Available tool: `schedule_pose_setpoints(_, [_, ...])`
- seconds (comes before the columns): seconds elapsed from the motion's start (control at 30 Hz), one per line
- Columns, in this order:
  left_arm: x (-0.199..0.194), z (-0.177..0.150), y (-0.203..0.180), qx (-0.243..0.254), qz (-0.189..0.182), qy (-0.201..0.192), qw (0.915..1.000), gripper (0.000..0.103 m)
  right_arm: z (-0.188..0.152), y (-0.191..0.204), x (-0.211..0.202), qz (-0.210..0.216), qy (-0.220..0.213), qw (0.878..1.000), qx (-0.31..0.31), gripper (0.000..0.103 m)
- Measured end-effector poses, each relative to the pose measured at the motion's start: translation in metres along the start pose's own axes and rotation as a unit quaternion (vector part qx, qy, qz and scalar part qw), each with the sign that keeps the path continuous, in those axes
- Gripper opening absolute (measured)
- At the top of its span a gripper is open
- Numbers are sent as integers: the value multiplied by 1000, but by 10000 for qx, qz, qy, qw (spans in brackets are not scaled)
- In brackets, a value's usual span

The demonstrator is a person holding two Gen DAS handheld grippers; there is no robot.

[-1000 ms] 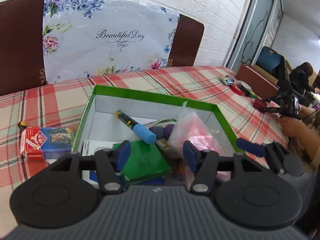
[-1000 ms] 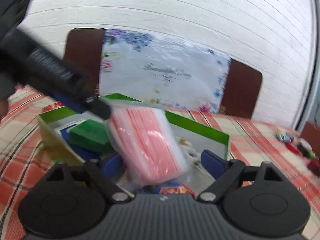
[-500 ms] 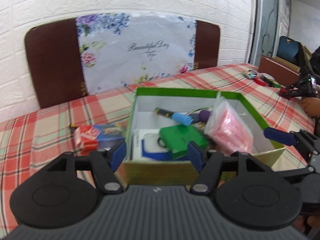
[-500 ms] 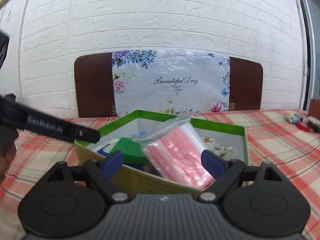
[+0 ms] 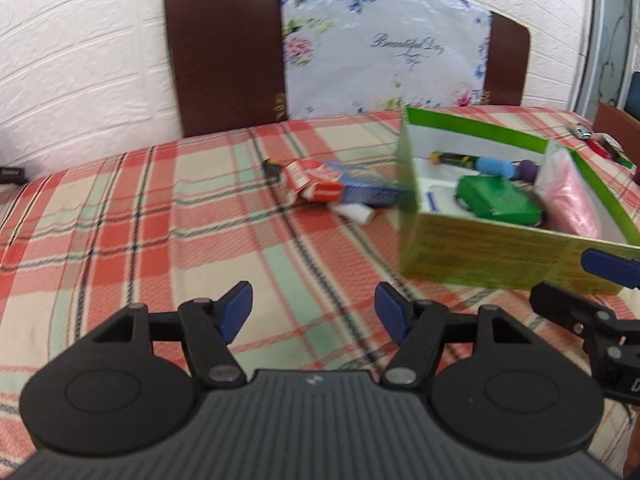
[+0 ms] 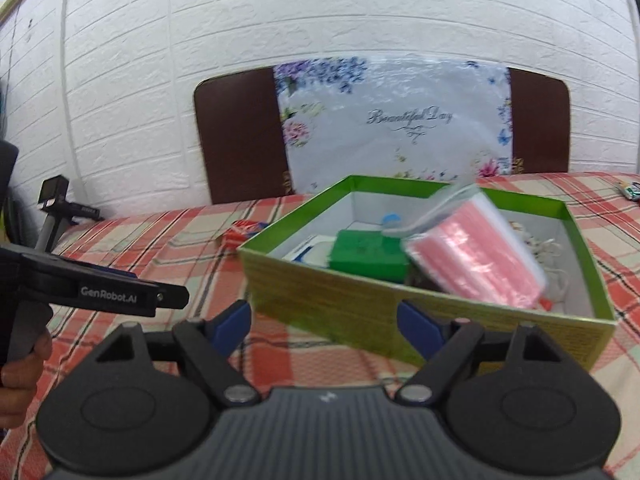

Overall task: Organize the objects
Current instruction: 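Reach the right gripper to the red-and-blue card box and grasp it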

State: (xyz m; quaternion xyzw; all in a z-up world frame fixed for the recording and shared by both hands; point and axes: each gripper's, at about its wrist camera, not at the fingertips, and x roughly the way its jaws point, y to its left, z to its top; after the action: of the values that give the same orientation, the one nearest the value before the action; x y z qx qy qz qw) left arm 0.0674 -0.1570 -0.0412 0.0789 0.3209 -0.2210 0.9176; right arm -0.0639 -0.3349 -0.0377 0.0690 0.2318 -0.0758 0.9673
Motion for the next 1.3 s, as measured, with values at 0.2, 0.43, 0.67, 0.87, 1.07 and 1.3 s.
schedule_pose_setpoints(0.2, [2, -12, 30, -198, 267, 41, 9994, 73, 2, 31, 11, 280, 167, 9991, -252, 83])
schedule_pose_setpoints(0.43, [6, -23, 72, -479, 664, 28, 9966, 73, 12, 68, 27, 565, 220, 9961, -639, 82])
schedule_pose_setpoints(0.67, [14, -37, 123, -780, 1268, -104, 9888, 74, 34, 98, 53, 736, 197, 9903, -1164, 81])
schedule_pose_setpoints(0.87, [4, -50, 143, -1001, 1112, -598, 9869, 81, 81, 110, 120, 642, 521, 9830, -1641, 89])
schedule_pose_setpoints(1.07, [7, -53, 143, -989, 966, -717, 9878, 85, 114, 107, 213, 381, 1738, 9644, -1959, 99])
schedule_pose_setpoints(1.3, [8, -54, 146, -1065, 836, -768, 9878, 90, 108, 94, 269, 129, 3145, 9237, -2183, 103])
